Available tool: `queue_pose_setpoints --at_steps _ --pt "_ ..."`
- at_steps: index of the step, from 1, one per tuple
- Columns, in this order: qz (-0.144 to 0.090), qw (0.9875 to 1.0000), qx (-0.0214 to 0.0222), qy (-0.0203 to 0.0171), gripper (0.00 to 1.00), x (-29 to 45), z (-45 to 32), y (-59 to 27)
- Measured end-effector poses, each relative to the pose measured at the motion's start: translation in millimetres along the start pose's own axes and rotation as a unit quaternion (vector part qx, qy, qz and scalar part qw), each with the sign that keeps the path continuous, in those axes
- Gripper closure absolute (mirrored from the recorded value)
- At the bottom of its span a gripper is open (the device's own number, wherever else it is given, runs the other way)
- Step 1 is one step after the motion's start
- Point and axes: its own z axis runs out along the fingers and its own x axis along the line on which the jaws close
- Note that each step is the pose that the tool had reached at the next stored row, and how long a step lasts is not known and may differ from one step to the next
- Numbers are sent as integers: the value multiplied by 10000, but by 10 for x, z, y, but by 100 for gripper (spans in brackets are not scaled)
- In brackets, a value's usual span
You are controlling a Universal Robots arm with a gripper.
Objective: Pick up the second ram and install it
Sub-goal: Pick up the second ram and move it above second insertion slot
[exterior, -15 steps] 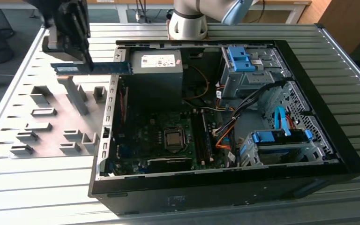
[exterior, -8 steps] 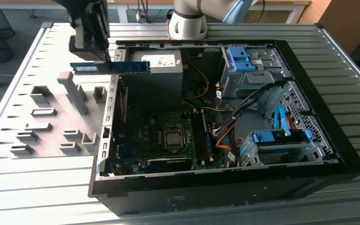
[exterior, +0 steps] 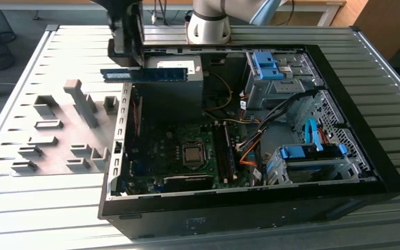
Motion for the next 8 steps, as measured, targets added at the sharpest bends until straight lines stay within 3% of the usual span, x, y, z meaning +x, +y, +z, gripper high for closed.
queue_pose_setpoints --at_steps 8 --pt "0 10000 0 0 86 -11 2 -364"
